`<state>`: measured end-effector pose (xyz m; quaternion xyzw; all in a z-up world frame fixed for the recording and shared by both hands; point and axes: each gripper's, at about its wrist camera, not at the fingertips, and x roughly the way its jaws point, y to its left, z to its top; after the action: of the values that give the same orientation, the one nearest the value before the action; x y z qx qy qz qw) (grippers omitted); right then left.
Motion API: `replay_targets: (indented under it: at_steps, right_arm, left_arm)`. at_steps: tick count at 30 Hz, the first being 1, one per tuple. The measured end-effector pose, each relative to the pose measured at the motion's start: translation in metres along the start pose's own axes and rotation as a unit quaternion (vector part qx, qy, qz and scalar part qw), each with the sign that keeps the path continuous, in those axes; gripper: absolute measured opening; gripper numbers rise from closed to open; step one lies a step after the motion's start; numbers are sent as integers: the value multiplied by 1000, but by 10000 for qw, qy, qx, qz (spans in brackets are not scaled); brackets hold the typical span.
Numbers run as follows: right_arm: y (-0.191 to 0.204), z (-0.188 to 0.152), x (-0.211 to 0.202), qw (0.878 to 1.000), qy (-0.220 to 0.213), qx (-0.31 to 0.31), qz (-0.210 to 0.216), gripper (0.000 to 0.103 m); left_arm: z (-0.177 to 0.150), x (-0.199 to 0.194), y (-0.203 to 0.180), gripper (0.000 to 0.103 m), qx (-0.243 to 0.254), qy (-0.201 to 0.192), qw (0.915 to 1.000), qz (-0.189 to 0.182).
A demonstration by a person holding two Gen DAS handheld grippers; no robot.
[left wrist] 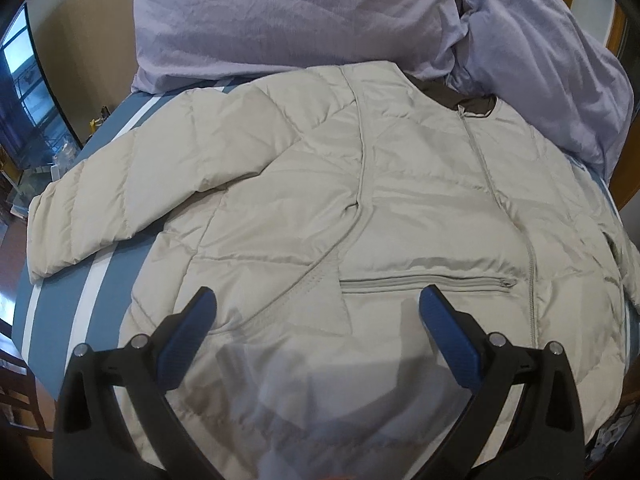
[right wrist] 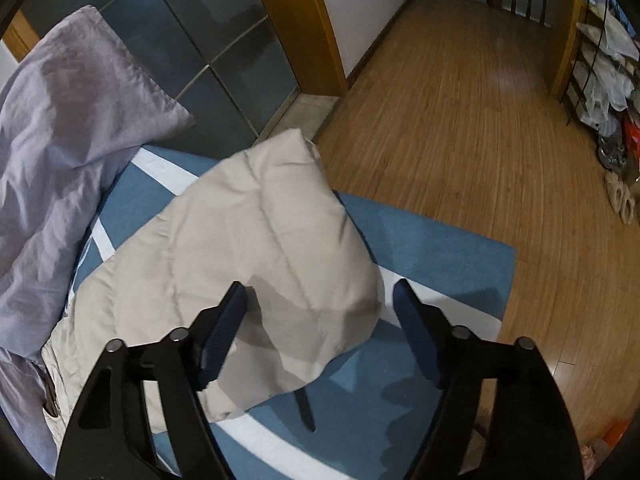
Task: Fold large clothes
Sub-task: 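Grasp the jacket sleeve cuff with the right gripper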
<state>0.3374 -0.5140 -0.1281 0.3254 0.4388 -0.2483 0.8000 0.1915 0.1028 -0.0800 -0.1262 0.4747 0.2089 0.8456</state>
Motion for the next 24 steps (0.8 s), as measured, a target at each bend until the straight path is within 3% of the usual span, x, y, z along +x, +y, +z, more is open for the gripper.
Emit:
replay_targets:
  at_steps: [5, 9, 11, 17, 24]
  right_arm:
    - [-1, -7, 3, 10000, 6, -17, 55, 57]
    - [9, -10, -1, 9996, -10, -168, 227, 29]
    - [17, -10, -7, 9993, -110, -328, 150, 23]
    - [60, -11, -39, 9923, -699, -1017, 30, 19]
    - [151, -42, -72, 9711, -875, -2094, 733, 18]
  left_arm:
    - [0, 4, -3, 101, 54, 39, 10000, 4]
    - [1, 6, -1, 101, 26, 69, 10000, -35]
    - [2, 6, -1, 101, 15, 71, 9999, -80]
    - [2, 3, 5, 101, -1, 32, 9996, -293]
    - [2, -4, 17, 101, -166, -122, 9991, -366]
